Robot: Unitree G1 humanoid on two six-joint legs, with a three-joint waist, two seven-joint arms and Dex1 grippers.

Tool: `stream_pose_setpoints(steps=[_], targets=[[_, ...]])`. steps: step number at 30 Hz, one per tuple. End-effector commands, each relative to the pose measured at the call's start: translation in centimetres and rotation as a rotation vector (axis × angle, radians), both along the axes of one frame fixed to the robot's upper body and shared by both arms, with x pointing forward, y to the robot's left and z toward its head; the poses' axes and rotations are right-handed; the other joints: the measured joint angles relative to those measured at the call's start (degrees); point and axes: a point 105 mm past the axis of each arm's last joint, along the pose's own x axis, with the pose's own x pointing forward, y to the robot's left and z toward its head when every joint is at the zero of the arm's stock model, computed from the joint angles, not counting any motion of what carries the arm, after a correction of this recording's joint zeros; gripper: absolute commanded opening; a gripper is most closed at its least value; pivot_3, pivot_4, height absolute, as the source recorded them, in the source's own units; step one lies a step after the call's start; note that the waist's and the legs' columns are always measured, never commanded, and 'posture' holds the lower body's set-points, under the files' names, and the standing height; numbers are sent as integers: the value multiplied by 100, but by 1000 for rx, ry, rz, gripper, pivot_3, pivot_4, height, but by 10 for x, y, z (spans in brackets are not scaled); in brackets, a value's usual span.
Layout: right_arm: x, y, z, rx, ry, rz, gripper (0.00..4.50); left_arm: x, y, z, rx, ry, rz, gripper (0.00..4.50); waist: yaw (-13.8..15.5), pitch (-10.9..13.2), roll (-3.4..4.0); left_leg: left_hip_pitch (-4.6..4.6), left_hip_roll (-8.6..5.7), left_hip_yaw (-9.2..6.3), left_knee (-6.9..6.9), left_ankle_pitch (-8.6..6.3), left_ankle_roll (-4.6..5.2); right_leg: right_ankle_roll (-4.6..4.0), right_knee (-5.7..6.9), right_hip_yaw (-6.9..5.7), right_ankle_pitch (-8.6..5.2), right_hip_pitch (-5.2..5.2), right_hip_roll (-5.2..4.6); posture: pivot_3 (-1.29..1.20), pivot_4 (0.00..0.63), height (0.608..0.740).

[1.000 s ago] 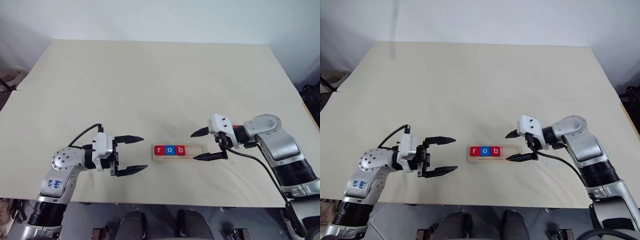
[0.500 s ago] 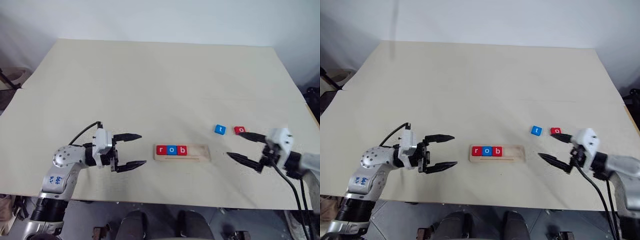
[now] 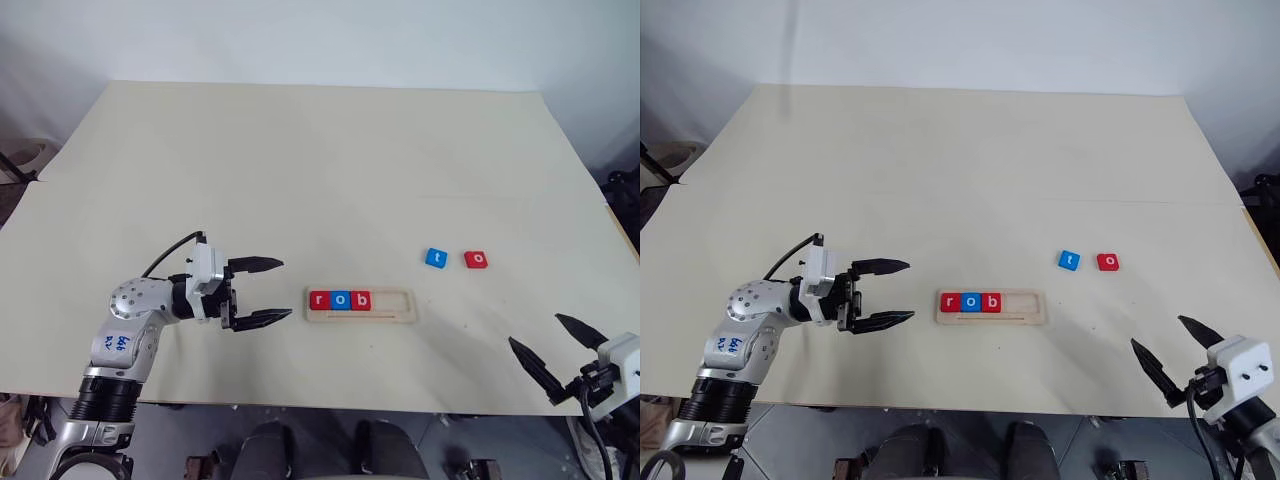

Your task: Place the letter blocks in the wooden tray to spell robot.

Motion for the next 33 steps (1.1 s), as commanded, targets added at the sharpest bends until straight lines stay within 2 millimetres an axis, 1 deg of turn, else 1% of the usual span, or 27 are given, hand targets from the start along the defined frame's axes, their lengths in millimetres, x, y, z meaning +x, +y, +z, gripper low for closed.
stream_pose_setpoints(steps=[1, 3, 6, 8, 10, 12, 15, 19, 20, 25, 33], targets=[[-2, -5, 8, -21, -45, -17, 4480, 1, -2, 8, 1, -49, -20, 4500, 3, 0, 0, 0, 0, 0, 0, 0, 1, 0, 0, 1, 0, 0, 0, 0, 150, 740], [1, -3, 10, -18, -53, 3, 4480, 1, -2, 8, 1, -53, -17, 4500, 10, 0, 0, 0, -1, 0, 1, -1, 2, 0, 0, 2, 0, 0, -1, 0, 150, 740], [17, 4, 16, -22, -52, 57, 4480, 1, -2, 8, 1, -53, -12, 4500, -13, 0, 0, 1, 0, 1, 1, -1, 2, 0, 1, 3, 0, 0, -1, 0, 150, 740], [31, 7, 21, -15, -13, 60, 4480, 1, -2, 8, 1, -52, -10, 4500, -42, 0, 0, 1, 0, 0, 2, -1, 2, 0, 3, 4, 0, 0, -1, 0, 150, 740], [46, 4, 26, -11, 14, 26, 4480, 1, -2, 8, -1, -51, -5, 4500, -53, 0, 0, 1, 0, -2, 3, -1, 2, 0, 4, 3, 0, 0, -2, 0, 150, 740], [67, 9, 32, 36, 68, 15, 4480, 1, -2, 8, -4, -48, 6, 4500, -68, 0, 0, 1, 1, -6, 4, -1, 2, -1, 6, 1, 0, 0, -2, 0, 150, 740], [97, 20, 34, 93, 155, -12, 4480, 1, -3, 7, -5, -52, 18, 4500, -106, 0, 0, -1, 1, -6, 7, -1, 2, -1, 6, 1, 0, 0, -4, 0, 150, 740], [119, 28, 34, 156, 199, -50, 4480, -1, -5, 7, -16, -52, 23, 4500, -82, 0, 0, -7, 1, -12, 4, -1, 2, -2, 3, -5, -1, -2, -3, 0, 150, 740], [125, 30, 32, 144, 207, -65, 4480, -1, -6, 8, -18, -56, 26, 4500, -71, 0, 0, -11, -1, -14, 5, -1, 2, -2, 2, -7, -1, -2, -4, 0, 150, 740], [139, 34, 32, 129, 217, -101, 4480, -3, -8, 11, -28, -74, 20, 4500, -17, 0, 0, -18, -7, -8, 11, -5, 9, 0, -2, -7, 0, -4, -10, 0, 150, 740], [141, 34, 37, 126, 204, -120, 4480, -4, -7, 11, -22, -83, 11, 4500, -19, 0, 0, -19, -3, 18, 10, -4, 9, 0, 0, -6, 0, -8, -6, 0, 150, 740]])
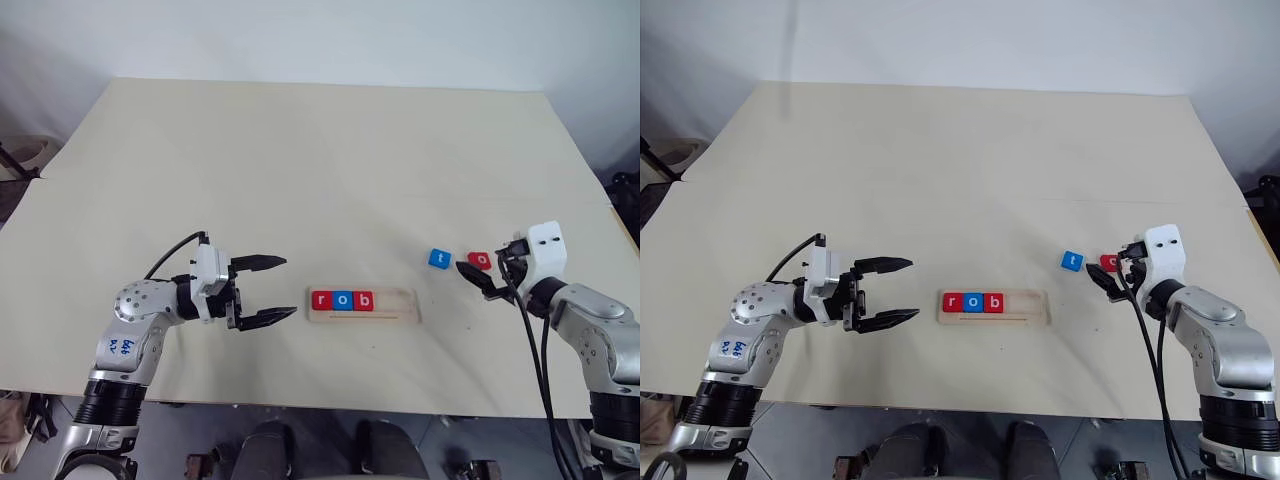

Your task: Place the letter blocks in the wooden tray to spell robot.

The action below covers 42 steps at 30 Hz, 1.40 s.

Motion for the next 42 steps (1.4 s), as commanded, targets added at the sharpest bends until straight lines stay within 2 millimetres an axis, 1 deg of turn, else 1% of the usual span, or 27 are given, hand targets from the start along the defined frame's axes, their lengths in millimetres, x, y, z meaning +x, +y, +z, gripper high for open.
stream_pose_setpoints(steps=[1, 5, 7, 13, 18, 21, 25, 28, 29, 34, 36, 38, 40, 42], targets=[[1, 0, 13, -12, -52, -4, 4480, -4, -1, 7, -3, -44, -13, 4500, -6, 0, 0, 0, 0, 2, 0, 0, 0, 0, 0, 0, 0, 0, 0, 0, 150, 740], [-1, 2, 14, -6, -56, 1, 4480, -4, -2, 6, 3, -44, -22, 4500, -19, 0, 0, 0, 1, 4, 0, 0, 0, 0, 0, 0, 0, 0, 0, 0, 150, 740], [-2, 1, 16, 23, -59, -21, 4480, -4, -3, 6, 4, -43, -27, 4500, -21, 0, 0, 0, 1, 4, -1, 0, 0, 0, 0, 0, 0, 0, 0, 0, 150, 740], [-2, -6, 14, 1, -37, -66, 4480, -3, -4, 5, 8, -42, -34, 4500, -23, 0, 0, 0, 1, 4, -1, 0, 0, 0, 0, 1, 0, -1, 0, 0, 150, 740], [10, -10, 6, -7, 22, -115, 4480, -2, -5, 5, 8, -45, -38, 4500, -85, 0, 0, 0, 1, 3, -1, 0, 0, 0, 2, 1, 0, -2, 0, 0, 150, 740], [16, -5, 4, 1, 24, -103, 3889, -2, -5, 5, 7, -47, -38, 4500, -92, 0, 0, 0, 2, 3, -3, 0, 0, 0, 2, 1, 0, -3, 1, 0, 150, 740], [21, -3, -3, -8, 52, -122, 2514, -2, -6, 5, 5, -48, -35, 4500, -98, 0, 0, -1, 2, 5, -4, 0, 0, 0, 1, 2, 0, -6, 1, 0, 150, 740], [24, -4, -4, -12, 55, -139, 1519, -3, -6, 6, 4, -49, -34, 4500, -95, 0, 0, -2, 2, 6, -4, 0, 0, 0, 2, 2, 0, -8, 1, 0, 150, 740], [24, -4, -4, -15, 56, -145, 1456, -3, -6, 6, 3, -49, -34, 4500, -92, 0, 0, -2, 2, 5, -3, 0, 0, 0, 2, 3, 0, -8, 0, 0, 150, 740], [27, -3, 0, -4, 40, -150, 1456, -3, -6, 6, 3, -49, -31, 4500, -100, 0, 0, -2, 2, 4, -4, 0, 0, 0, 2, 4, 0, -8, 0, 0, 150, 740], [26, -3, 5, -7, 24, -152, 1456, -3, -6, 6, 2, -49, -31, 4500, -99, 0, 0, -2, 3, 4, -4, 0, 0, 0, 3, 4, 0, -9, 0, 0, 150, 740], [19, -4, 14, -7, 14, -151, 1456, -3, -6, 6, 2, -47, -33, 4500, -91, 0, 0, -3, 3, 4, -4, 0, 0, 0, 3, 4, 0, -10, -1, 0, 150, 740], [8, -4, 22, 8, 15, -162, 1456, -3, -5, 5, 4, -42, -36, 4500, -85, 0, 0, -7, 3, 0, -4, 0, 0, 0, 3, 4, 0, -13, -1, 0, 150, 740], [-6, 1, 24, 33, 30, -165, 1456, -4, -5, 4, 7, -36, -40, 4500, -78, 0, 0, -14, 3, -8, -4, 0, 0, 0, 4, 5, 0, -22, -2, 0, 150, 740]])
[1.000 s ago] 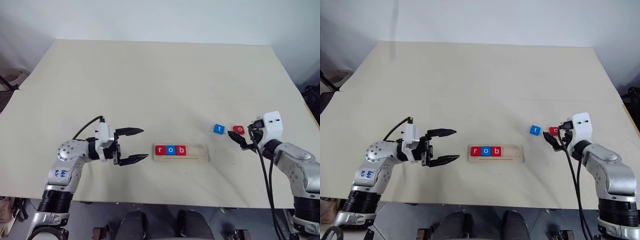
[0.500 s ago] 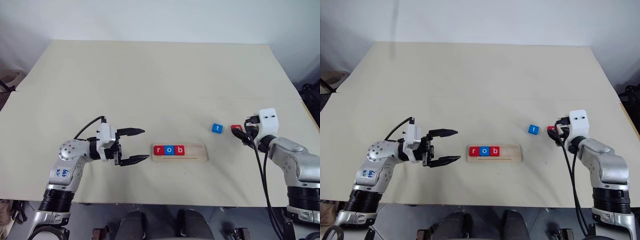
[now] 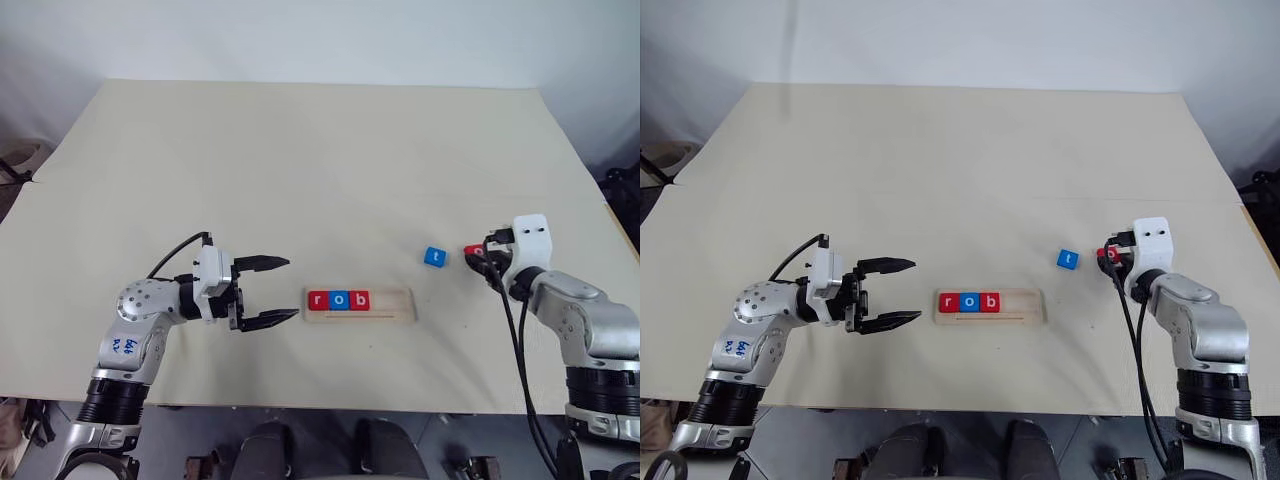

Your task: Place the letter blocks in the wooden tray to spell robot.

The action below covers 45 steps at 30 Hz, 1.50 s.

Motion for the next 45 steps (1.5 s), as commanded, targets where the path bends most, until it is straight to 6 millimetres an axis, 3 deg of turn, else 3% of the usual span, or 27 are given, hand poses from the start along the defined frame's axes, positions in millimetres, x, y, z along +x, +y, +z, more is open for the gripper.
stream_pose_setpoints(steps=[1, 7, 13, 16, 22, 25, 31, 33, 36, 39, 45], targets=[[-23, 3, 20, 18, -32, -20, 1456, -3, -1, 4, 1, -19, -23, 4500, 4, 0, 0, -2, 0, -7, 0, 0, 0, 0, 0, 0, 0, -1, 0, 0, 150, 740], [-70, 37, -11, 72, 68, -4, 1456, -3, -7, 1, -6, -1, -62, 4500, -4, 0, 0, -1, 0, -11, -5, 0, 0, 0, 0, 0, 0, -3, 2, 0, 150, 740], [-84, 52, -27, 114, 107, -3, 1456, -1, -12, 1, -9, 4, -85, 4500, -16, -1, 1, 1, -1, -11, -5, -1, 2, 0, 0, 3, 0, -3, 4, 0, 150, 740], [-83, 56, -21, 93, 77, 72, 2407, 0, -11, 2, -7, 2, -84, 4500, -15, -1, 0, 0, -2, -11, -8, -1, 2, 0, -1, 3, 0, -5, 5, 0, 150, 740], [-83, 37, -2, 7, 31, 290, 4399, -1, -6, 1, 3, -1, -67, 4500, -3, -1, 0, 1, -3, -10, -7, -3, 5, 0, -3, 3, 0, -4, 5, 0, 150, 740], [-86, 24, 6, -48, -9, 461, 4455, -1, -3, 1, 5, -9, -52, 4500, 7, 0, -1, 1, -6, -10, -6, -5, 9, 0, -7, 3, 0, 1, 3, 0, 150, 740], [-92, -10, 2, -230, -123, 740, 4455, -1, 1, 3, 1, -30, -31, 4500, 2, 2, -5, 11, -7, 11, -3, -5, 8, 4, -10, 2, 2, 13, 5, 0, 150, 740], [-91, -21, 4, -246, -196, 770, 4455, -3, 2, 3, 0, -33, -23, 4500, -4, 3, -7, 19, -7, 31, -2, -5, 8, 4, -13, 1, 2, 24, 6, 0, 150, 740], [-87, -34, -6, -280, -157, 810, 4455, -6, 3, 2, -1, -37, -9, 4500, -11, 4, -8, 27, -3, 40, -2, -4, 8, 4, -12, 1, 2, 29, 5, 0, 150, 740], [-82, -38, -10, -303, -124, 854, 4455, -8, 4, 3, -15, -28, -2, 4500, -17, 4, -6, 30, 1, 40, 2, -3, 6, 4, -8, 1, 2, 29, 5, 0, 150, 740], [-62, -22, 0, -302, -75, 1001, 4455, -13, 3, 6, -19, -1, -14, 4500, -17, 4, -5, 32, 2, 20, 8, -2, 4, 4, -4, 1, 2, 31, 3, 0, 150, 740]])
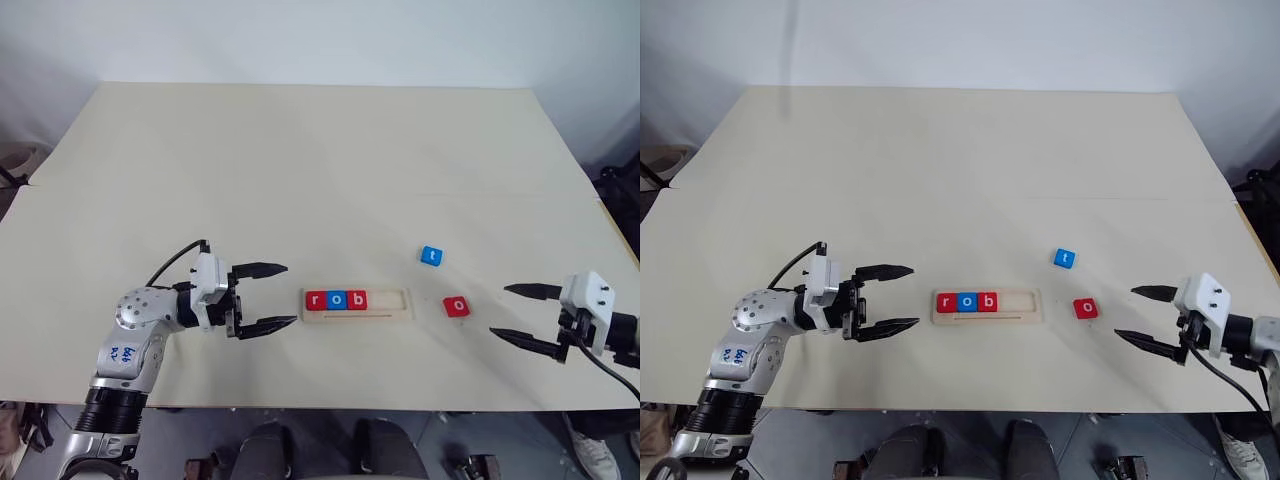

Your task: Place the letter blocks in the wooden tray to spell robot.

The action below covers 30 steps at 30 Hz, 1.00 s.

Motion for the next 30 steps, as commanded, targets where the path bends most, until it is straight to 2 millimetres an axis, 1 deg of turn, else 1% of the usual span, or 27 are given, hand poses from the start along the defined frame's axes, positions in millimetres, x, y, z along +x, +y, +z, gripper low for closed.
stream_pose_setpoints(steps=[1, 3, 7, 12, 15, 16, 17, 21, 24, 25, 30], targets=[[5, 6, 8, -76, 9, 95, 4455, -5, -1, 10, -8, -28, -20, 4500, 3, 0, 3, 0, -1, -2, 0, 0, 0, 0, 1, 1, 0, 0, -2, 0, 150, 740], [7, 7, 8, -87, 16, 110, 4455, -6, -1, 10, -10, -22, -23, 4500, 29, 0, 2, 0, -2, -6, 1, 0, 0, 0, -2, 0, 0, 1, -3, 0, 150, 740], [14, 24, -11, -237, 137, 247, 4455, -5, -4, 10, 9, -47, -24, 4500, 13, 0, 2, -5, -4, -1, 5, 0, 0, 1, -5, -3, 1, 2, -7, 0, 150, 740], [20, 26, -21, -286, 157, 287, 4455, -6, -5, 10, 10, -51, -20, 4500, 7, 1, 3, -5, -3, 0, 5, 0, 0, 1, -4, -5, 1, 1, -5, 0, 150, 740], [26, 29, -23, -287, 141, 282, 4455, -7, -4, 10, 11, -52, -13, 4500, 2, 1, 3, -4, -3, 2, 5, 0, 0, 1, -4, -5, 1, 3, -5, 0, 150, 740], [28, 30, -24, -286, 137, 284, 4080, -8, -4, 10, 11, -53, -11, 4500, 1, 1, 3, -3, -2, 3, 5, 0, -1, 1, -3, -5, 1, 3, -4, 0, 150, 740], [28, 30, -24, -283, 137, 285, 3887, -8, -4, 10, 11, -53, -9, 4500, 0, 1, 3, -3, -1, 3, 6, 1, -1, 1, -2, -6, 1, 4, -4, 0, 150, 740], [27, 33, -23, -273, 129, 305, 2682, -9, -4, 10, 11, -54, -5, 4500, -4, 1, 2, -1, 0, 2, 6, 1, -2, 1, -1, -5, 1, 4, -4, 0, 150, 740], [31, 37, -16, -255, 105, 301, 1741, -8, -4, 11, 10, -55, -3, 4500, -8, 1, 2, 0, 0, 2, 7, 1, -2, 1, 0, -5, 1, 4, -4, 0, 150, 740], [31, 38, -13, -252, 102, 306, 1495, -8, -5, 11, 10, -55, -3, 4500, -10, 1, 2, 0, 0, 1, 7, 1, -2, 1, 1, -4, 1, 4, -4, 0, 150, 740], [33, 57, 6, -243, 66, 360, 1466, -6, -4, 11, 11, -59, -2, 4500, -6, 2, 5, 0, 0, -6, 7, 1, -2, 1, 2, -3, 1, 3, -5, 0, 150, 740]])
